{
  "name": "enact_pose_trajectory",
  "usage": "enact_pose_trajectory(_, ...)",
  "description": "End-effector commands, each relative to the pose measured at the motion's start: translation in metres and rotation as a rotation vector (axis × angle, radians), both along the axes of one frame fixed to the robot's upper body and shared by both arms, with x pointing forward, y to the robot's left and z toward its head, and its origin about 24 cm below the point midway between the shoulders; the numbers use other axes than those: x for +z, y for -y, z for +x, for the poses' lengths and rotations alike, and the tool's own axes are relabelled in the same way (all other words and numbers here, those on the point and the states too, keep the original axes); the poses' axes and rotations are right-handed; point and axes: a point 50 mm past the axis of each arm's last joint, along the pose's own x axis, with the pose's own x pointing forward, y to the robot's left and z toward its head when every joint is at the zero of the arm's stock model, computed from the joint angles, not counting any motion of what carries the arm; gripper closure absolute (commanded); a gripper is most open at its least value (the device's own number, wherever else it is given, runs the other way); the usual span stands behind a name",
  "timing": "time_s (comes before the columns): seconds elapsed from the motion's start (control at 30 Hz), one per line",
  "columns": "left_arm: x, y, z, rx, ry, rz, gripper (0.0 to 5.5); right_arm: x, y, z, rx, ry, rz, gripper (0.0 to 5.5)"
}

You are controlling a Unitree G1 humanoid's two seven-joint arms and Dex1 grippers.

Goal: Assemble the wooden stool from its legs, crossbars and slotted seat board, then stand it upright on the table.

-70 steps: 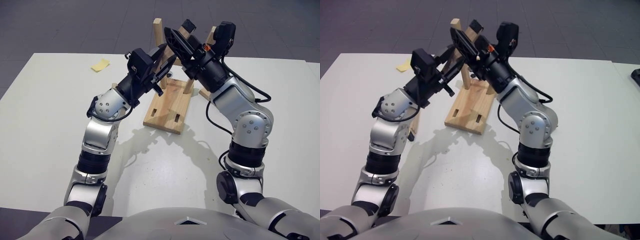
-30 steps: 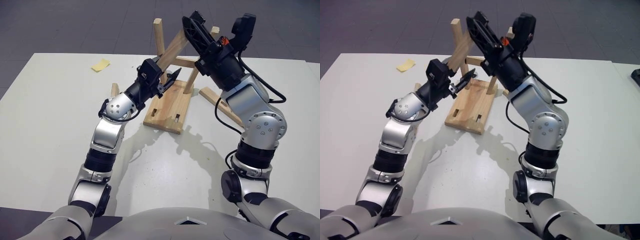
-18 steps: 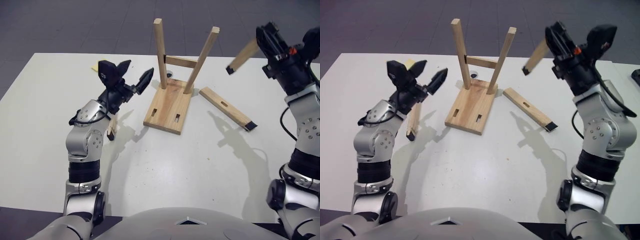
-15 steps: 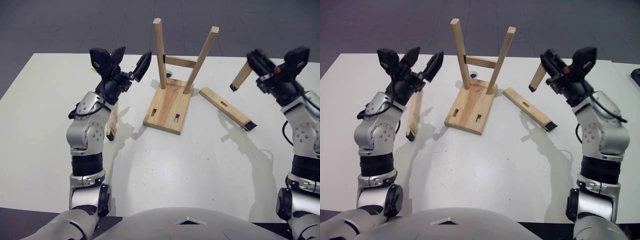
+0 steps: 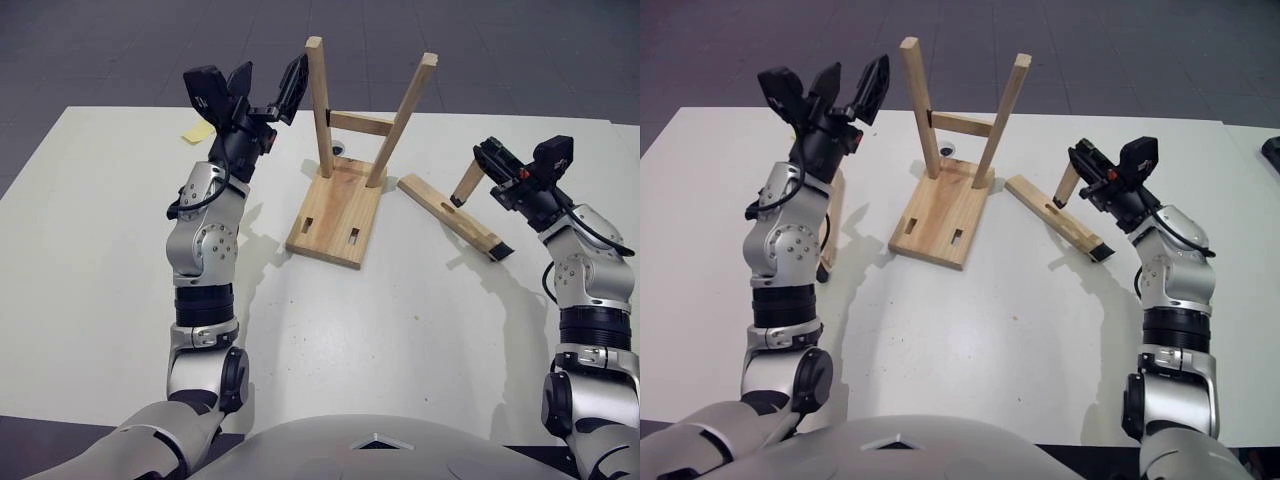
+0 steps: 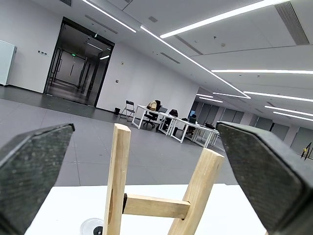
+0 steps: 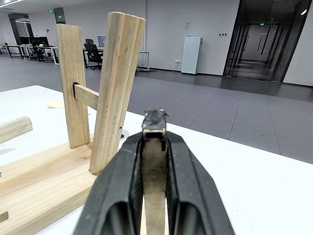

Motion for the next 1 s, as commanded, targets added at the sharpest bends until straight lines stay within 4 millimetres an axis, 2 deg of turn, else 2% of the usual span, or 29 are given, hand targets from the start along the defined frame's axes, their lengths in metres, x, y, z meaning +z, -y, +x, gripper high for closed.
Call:
enact_pose_trajectory(0.03, -0.004, 0.004, -0.001, -0.002, -0.012, 0.01, 0.1, -0.002, -0.005, 0.005, 0.011, 0.002, -0.006, 5.09)
enact_pose_trajectory(0.53, -0.006, 0.007, -0.003, -0.016, -0.024, 0.026, 0.1, -0.026, -0.007, 0.013, 0.002, -0.039, -0.037, 5.09)
enact_pose_trajectory(0.63, -0.005, 0.009, -0.003, -0.024, -0.024, 0.033, 0.1, -0.016, -0.003, 0.01, -0.008, 0.006, -0.015, 5.09)
enact_pose_trajectory(0.73, -0.005, 0.009, -0.004, -0.026, -0.024, 0.036, 0.1, 0.001, 0.006, 0.002, -0.058, 0.079, -0.02, 5.09)
enact_pose_trajectory(0.83, -0.006, 0.008, -0.006, -0.016, -0.027, 0.037, 0.1, 0.008, 0.026, -0.011, -0.188, 0.112, -0.066, 5.09)
enact_pose_trajectory(0.93, -0.01, 0.004, -0.009, 0.004, -0.039, 0.037, 0.1, 0.004, 0.036, -0.018, -0.276, 0.096, -0.132, 5.09)
enact_pose_trajectory(1.0, -0.01, 0.002, -0.011, 0.012, -0.043, 0.039, 0.1, -0.007, 0.039, -0.016, -0.316, 0.045, -0.185, 5.09)
